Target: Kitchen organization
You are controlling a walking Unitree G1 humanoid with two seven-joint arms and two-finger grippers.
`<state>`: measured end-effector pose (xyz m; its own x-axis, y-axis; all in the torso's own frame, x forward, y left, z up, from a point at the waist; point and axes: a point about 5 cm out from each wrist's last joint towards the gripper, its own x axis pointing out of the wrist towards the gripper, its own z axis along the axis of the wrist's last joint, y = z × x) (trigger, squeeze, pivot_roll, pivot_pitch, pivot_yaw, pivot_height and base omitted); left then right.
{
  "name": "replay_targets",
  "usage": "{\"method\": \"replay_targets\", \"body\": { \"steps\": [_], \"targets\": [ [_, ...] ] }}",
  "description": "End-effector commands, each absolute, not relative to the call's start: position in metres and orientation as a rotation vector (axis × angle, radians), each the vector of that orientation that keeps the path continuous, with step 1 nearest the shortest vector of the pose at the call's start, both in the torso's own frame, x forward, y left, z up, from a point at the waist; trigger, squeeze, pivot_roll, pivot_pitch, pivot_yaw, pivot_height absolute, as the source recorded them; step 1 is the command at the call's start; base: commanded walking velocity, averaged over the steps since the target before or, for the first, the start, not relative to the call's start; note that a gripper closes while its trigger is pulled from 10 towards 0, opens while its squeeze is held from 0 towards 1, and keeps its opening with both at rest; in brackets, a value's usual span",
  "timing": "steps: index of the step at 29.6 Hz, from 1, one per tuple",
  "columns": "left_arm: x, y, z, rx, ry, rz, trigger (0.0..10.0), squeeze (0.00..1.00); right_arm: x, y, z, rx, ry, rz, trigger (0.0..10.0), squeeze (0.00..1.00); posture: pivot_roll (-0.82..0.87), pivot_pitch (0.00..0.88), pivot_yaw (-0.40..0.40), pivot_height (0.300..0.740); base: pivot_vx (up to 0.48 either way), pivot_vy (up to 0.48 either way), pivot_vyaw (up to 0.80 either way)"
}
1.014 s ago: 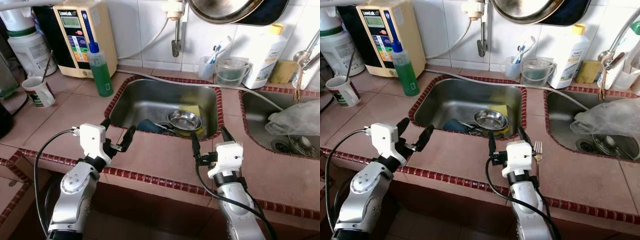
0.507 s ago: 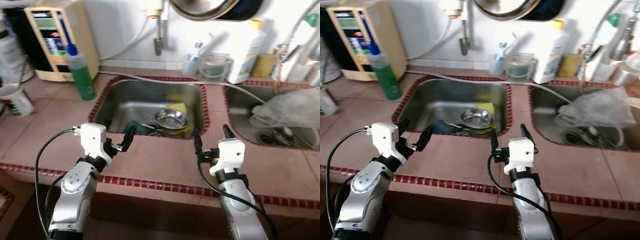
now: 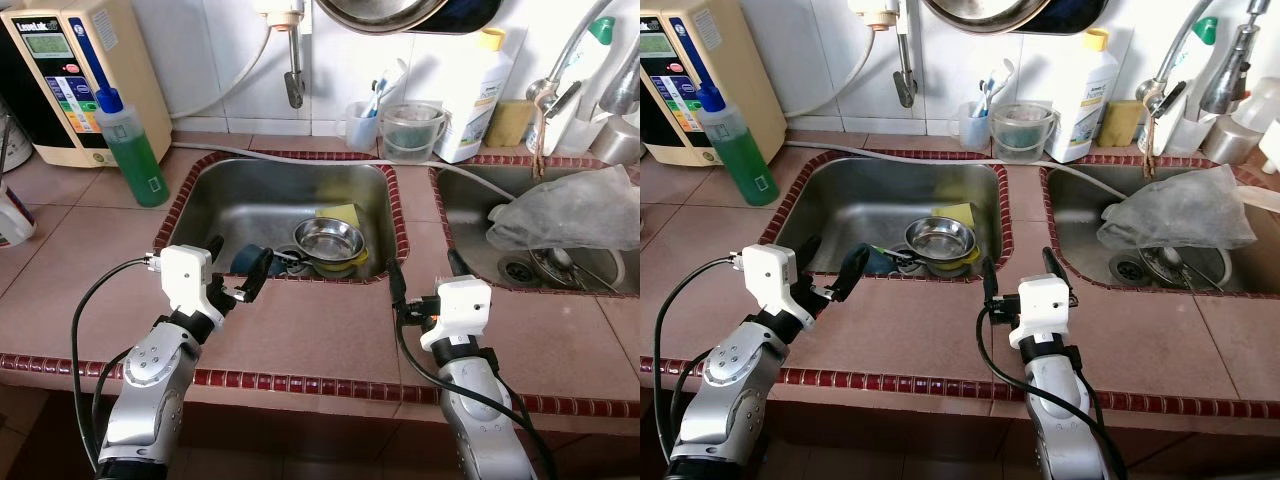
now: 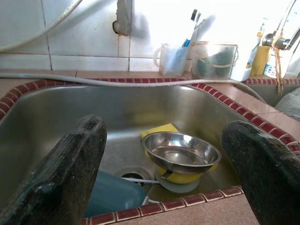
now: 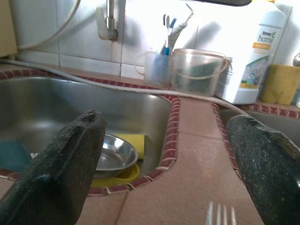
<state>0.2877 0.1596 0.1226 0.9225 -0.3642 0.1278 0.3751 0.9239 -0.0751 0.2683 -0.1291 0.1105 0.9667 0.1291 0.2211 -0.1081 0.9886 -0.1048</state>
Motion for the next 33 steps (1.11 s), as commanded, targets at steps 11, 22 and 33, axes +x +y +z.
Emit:
{"method": "replay_targets", "body": {
  "steps": [11,22,33],
  "targets": [
    [0.287,0.161,0.127,-0.118,-0.135,-0.392,10.0,0.00,0.267,-0.129,0.111,-0.109,-0.237,0.136,10.0,0.00,-0.11,0.000,0.028,0.740,0.000,0.000,-0.31],
    [0.277,0.167,0.127,-0.012,-0.139,-0.494,10.0,0.00,0.257,-0.129,0.097,-0.169,-0.162,0.170,10.0,0.00,-0.10,0.004,0.018,0.740,0.000,0.000,0.00],
    [0.274,0.171,0.127,0.009,-0.134,-0.513,10.0,0.00,0.254,-0.140,0.089,-0.165,-0.089,0.010,10.0,0.00,-0.11,0.029,0.032,0.740,0.000,0.000,0.00]
  ]
}}
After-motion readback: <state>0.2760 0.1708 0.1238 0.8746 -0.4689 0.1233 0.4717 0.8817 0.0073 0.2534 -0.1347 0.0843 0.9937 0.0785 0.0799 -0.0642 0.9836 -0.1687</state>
